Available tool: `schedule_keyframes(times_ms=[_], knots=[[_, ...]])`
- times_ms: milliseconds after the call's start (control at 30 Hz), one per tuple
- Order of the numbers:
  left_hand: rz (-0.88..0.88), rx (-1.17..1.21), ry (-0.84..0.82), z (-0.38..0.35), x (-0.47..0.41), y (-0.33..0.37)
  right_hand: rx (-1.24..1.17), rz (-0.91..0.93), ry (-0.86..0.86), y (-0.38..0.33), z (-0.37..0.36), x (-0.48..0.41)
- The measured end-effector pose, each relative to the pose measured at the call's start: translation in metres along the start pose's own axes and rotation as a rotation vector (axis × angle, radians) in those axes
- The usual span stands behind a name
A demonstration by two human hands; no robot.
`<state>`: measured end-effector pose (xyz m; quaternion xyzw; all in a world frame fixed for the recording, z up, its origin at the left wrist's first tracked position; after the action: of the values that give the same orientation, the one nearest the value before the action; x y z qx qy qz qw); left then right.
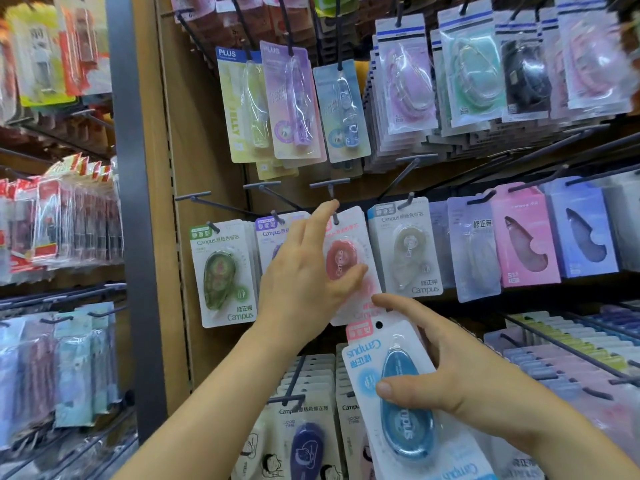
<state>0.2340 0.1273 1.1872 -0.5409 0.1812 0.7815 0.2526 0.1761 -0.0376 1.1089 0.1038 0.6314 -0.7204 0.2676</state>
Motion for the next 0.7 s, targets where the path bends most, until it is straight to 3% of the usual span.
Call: schedule_keyframes(times_ms=[233, 367, 500, 633, 700], knots=[[-0.203, -0.298, 0.042, -0.014, -0.008, 0.003, -0.03, 0.018, 0.019, 0.001, 0.005, 0.005], [-0.289, -0.482, 0.011, -0.025, -0.012, 0.004, -0.044, 0.068, 0.13, 0.001, 0.016, 0.012], [-0.201, -0.452, -0.098, -0.027, -0.019, -0.004, -0.201, 0.087, 0.21, -0.001, 0.023, 0.021], [-0.178, -0.441, -0.176, -0.032, -0.013, 0.001, -0.212, 0.167, 0.355, -0.005, 0.026, 0.028], [-0.163, -0.343, -0.112, -0.028, -0.005, 0.004, -0.216, 0.217, 0.394, -0.007, 0.025, 0.032]])
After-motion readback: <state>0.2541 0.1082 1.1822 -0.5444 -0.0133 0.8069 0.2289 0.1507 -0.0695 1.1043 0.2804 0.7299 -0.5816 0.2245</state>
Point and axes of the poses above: each hand's wrist, its own x-axis away from the middle knuckle, its own z-axis out of the back of the hand, y = z × x, the point moved 2 cm from there along -x, towards the middle knuckle, and after that the axes turned 10 degrees about -x, right-handed, at the moved point
